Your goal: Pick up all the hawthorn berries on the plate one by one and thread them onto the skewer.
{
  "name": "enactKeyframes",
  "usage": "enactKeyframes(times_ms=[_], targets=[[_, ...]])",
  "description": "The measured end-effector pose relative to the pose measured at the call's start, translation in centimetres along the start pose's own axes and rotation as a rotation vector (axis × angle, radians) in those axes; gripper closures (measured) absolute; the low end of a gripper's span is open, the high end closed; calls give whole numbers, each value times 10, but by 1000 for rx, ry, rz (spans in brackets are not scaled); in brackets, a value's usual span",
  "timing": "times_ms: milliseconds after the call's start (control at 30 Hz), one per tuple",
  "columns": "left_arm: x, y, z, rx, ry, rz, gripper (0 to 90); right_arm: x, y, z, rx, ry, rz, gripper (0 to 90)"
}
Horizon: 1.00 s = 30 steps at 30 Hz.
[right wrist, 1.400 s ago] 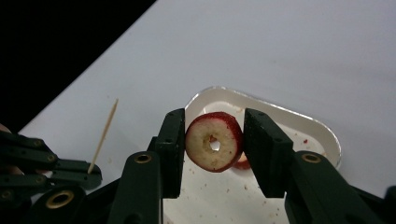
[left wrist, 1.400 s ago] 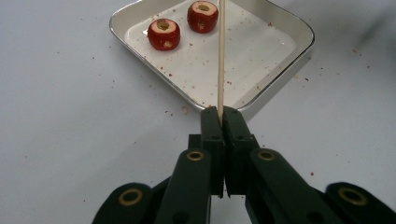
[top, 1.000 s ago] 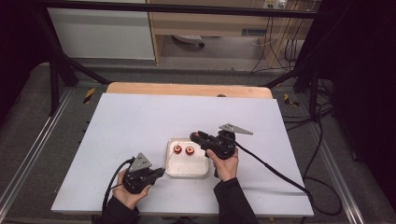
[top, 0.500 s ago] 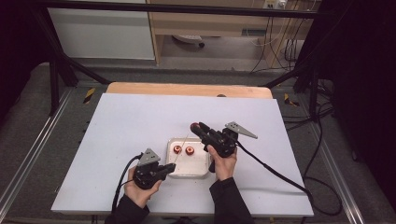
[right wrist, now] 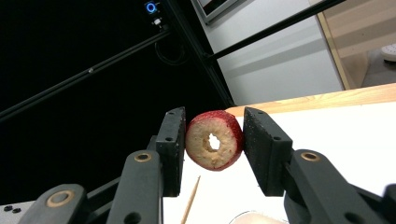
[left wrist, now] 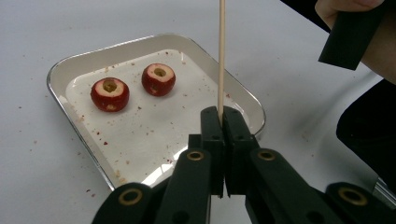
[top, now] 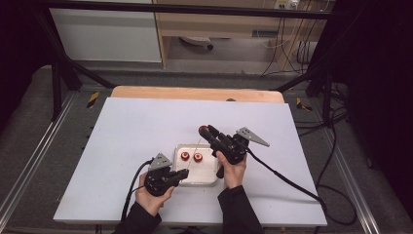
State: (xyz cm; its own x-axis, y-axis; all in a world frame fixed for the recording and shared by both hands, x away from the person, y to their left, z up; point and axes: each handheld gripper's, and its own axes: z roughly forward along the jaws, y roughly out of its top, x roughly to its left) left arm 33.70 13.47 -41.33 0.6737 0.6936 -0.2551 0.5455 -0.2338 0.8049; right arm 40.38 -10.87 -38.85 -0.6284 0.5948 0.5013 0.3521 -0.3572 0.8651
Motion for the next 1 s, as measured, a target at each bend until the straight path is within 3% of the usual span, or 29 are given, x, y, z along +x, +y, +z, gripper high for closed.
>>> enactKeyframes(times_ms=[800,1000], targets=[[0,4,2,-29,-18,-50,883,1,-9,1,20,29,-40,606],[-1,3,4,-37,-9,-45,884,2,-10,0,24,31,-44,607]])
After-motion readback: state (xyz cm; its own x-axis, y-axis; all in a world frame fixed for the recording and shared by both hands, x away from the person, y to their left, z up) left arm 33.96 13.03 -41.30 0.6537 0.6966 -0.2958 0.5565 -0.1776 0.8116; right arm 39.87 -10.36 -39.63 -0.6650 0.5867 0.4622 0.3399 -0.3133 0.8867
